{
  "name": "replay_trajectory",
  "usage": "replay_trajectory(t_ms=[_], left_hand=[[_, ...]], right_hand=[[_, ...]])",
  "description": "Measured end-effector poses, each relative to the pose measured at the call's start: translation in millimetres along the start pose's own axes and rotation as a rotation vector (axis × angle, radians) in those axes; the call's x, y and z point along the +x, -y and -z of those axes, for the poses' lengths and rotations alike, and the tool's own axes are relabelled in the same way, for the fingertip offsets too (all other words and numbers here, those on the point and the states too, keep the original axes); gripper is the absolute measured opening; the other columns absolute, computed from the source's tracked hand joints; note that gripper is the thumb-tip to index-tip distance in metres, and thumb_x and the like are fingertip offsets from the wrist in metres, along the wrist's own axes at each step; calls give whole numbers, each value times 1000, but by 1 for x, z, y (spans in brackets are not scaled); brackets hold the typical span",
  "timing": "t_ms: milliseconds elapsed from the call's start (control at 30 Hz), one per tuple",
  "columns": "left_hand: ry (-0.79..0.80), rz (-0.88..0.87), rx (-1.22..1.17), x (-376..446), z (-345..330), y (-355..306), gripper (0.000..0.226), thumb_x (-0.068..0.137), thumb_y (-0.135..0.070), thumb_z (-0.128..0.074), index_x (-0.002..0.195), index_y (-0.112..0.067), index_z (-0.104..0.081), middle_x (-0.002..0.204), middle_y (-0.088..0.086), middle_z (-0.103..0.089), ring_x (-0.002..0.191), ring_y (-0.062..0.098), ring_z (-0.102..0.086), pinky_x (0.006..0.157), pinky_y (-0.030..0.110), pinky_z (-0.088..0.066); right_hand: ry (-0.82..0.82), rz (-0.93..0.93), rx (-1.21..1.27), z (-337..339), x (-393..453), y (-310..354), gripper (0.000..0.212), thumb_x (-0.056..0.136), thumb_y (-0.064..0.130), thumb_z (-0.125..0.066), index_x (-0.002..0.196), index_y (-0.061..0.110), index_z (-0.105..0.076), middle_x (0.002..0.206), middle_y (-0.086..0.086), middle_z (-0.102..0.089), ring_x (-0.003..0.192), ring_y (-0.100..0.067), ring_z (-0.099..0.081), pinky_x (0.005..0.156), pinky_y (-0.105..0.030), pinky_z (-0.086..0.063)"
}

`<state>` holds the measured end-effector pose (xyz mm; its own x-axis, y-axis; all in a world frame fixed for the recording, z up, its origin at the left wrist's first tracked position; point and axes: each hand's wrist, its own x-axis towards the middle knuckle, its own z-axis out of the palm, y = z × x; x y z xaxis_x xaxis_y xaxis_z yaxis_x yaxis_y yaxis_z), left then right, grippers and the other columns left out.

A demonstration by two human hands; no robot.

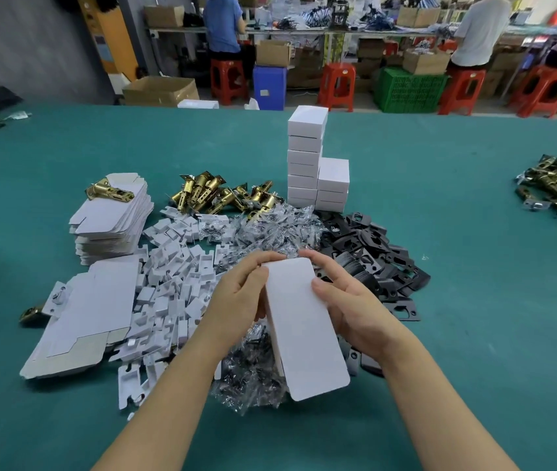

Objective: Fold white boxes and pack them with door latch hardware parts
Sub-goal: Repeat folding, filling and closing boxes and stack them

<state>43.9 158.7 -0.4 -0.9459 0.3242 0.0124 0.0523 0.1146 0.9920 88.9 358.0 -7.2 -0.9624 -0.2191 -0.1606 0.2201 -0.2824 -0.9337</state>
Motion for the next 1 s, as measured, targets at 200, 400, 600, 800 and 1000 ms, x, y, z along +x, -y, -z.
replay_trajectory(t_ms=[200,400,600,800,1000], left_hand=[[41,-7,-15,1,2,5,23,90,-41,-60,110,-40,-72,79,-9,-64,69,5,-61,56,21,-50],[50,-26,-43,2,4,7,20,102,-25,-59,108,-37,-74,88,4,-69,70,4,-64,56,20,-51],[51,-116,110,3,8,12,46,107,-16,-47,128,-55,-57,110,-7,-66,79,8,-62,70,27,-57],[85,-419,540,8,11,18,64,83,6,-72,127,-40,-64,145,-23,-47,129,0,-47,96,19,-45],[46,-205,266,8,12,15,32,82,-46,-79,104,-66,-65,89,-16,-73,65,1,-57,60,15,-47]], right_hand=[[-10,19,3,2,2,-6,39,97,32,-64,134,38,-58,114,-17,-66,98,-35,-67,80,-46,-58],[13,14,19,1,2,-6,32,97,26,-64,127,37,-62,112,-12,-69,95,-30,-69,72,-40,-62],[-86,-31,121,3,6,-4,32,97,31,-63,130,30,-62,111,-12,-71,89,-29,-65,69,-38,-57],[-125,-77,111,3,8,-4,33,94,42,-64,125,30,-69,109,-8,-76,88,-24,-73,61,-35,-59],[-55,29,-36,11,10,-10,47,94,19,-53,140,27,-59,135,-12,-66,122,-35,-64,92,-38,-55]])
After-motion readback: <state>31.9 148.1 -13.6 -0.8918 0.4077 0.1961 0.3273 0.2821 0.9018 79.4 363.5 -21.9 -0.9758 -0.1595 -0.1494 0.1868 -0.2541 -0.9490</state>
